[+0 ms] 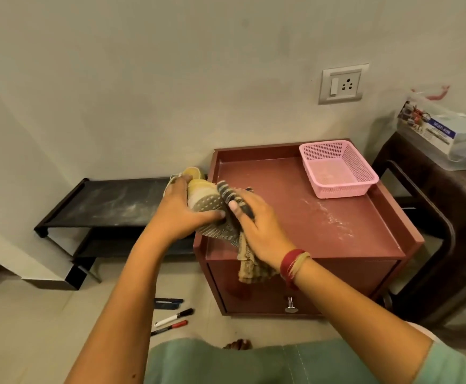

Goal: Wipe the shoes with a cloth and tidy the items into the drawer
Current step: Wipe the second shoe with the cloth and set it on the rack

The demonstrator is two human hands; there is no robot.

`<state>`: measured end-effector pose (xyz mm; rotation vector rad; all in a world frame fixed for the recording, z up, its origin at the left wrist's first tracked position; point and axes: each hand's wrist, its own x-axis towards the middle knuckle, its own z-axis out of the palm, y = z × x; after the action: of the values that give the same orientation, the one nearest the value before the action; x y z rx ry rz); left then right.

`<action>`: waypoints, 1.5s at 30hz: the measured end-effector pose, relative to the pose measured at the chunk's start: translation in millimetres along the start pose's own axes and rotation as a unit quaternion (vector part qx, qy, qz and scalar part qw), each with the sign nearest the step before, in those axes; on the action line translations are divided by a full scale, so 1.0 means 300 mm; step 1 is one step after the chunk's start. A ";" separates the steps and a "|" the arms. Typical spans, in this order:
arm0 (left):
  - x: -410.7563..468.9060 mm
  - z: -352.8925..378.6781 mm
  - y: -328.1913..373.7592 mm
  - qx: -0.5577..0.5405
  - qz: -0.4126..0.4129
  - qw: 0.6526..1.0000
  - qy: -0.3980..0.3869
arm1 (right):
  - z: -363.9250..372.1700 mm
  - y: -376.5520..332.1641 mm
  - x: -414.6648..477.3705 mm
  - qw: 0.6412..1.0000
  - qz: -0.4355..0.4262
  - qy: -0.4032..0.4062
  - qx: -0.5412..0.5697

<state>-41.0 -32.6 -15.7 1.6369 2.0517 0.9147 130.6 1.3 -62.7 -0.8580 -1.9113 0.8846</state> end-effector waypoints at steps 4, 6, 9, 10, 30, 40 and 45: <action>-0.035 0.087 -0.066 -0.028 0.027 0.999 0.036 | -0.013 0.048 0.015 0.999 0.011 0.008 -0.039; -0.052 0.144 -0.090 -0.063 0.043 0.996 0.052 | -0.019 0.055 0.004 0.998 0.024 0.008 -0.064; -0.053 0.201 -0.111 -0.101 0.064 0.990 0.074 | -0.008 0.038 -0.021 0.996 -0.016 -0.066 -0.062; -0.048 0.207 -0.118 -0.103 0.070 0.989 0.078 | -0.009 0.044 -0.027 0.994 -0.030 -0.084 -0.065; -0.009 0.181 -0.131 0.169 0.104 0.973 0.121 | -0.021 0.101 -0.053 0.988 -0.039 -0.094 -0.119; -0.024 0.189 -0.142 0.143 0.087 0.977 0.135 | -0.029 0.129 -0.007 0.994 -0.039 -0.070 -0.069; -0.020 0.186 -0.154 0.144 0.084 0.979 0.116 | -0.004 0.105 -0.039 0.982 -0.087 -0.141 -0.092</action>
<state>-37.5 -29.3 -88.3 1.9609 2.3194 0.9375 143.5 8.2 -92.8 -0.6849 -2.3051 0.7613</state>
